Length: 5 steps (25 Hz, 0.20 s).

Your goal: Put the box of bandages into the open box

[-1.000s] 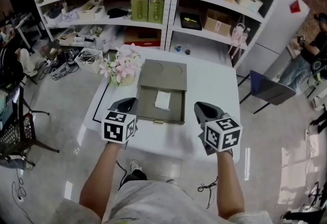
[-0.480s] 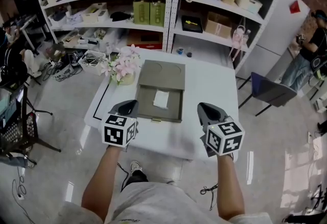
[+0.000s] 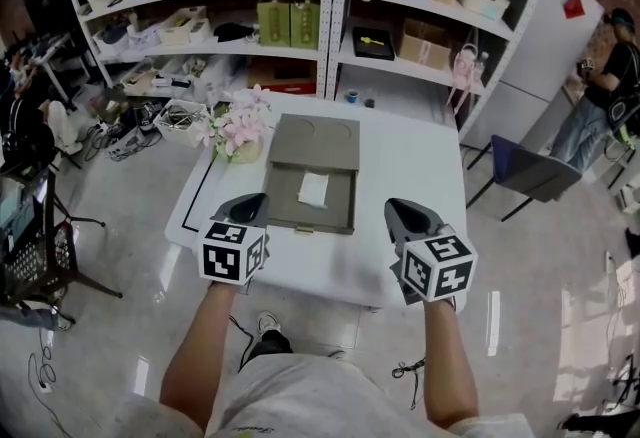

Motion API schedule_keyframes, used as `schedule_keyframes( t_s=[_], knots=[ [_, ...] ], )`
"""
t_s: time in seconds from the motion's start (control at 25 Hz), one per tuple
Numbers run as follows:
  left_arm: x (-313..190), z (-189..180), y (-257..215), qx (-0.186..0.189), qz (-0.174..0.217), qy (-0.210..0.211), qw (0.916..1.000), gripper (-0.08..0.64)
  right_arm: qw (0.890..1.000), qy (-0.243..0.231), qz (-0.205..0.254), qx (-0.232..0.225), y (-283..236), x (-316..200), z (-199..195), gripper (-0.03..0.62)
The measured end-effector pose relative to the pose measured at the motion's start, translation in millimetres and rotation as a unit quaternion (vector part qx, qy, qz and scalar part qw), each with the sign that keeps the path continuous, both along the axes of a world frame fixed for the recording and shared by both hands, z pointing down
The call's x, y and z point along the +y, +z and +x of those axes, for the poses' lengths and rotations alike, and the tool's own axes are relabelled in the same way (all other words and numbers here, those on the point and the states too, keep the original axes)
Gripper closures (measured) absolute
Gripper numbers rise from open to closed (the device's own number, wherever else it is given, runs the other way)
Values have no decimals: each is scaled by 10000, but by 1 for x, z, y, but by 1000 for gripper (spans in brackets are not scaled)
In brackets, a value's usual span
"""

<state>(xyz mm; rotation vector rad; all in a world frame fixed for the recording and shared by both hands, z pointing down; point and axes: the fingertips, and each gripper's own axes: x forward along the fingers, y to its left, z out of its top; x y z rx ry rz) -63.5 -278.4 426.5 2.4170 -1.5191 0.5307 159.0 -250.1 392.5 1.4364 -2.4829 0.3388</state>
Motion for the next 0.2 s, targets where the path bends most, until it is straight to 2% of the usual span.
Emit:
schedule_keyframes(
  t_s=[0.2],
  knots=[
    [1,-1,4,-5,-32,26,10000,555,10000,0,-49,-10,5,1,-2,589]
  ],
)
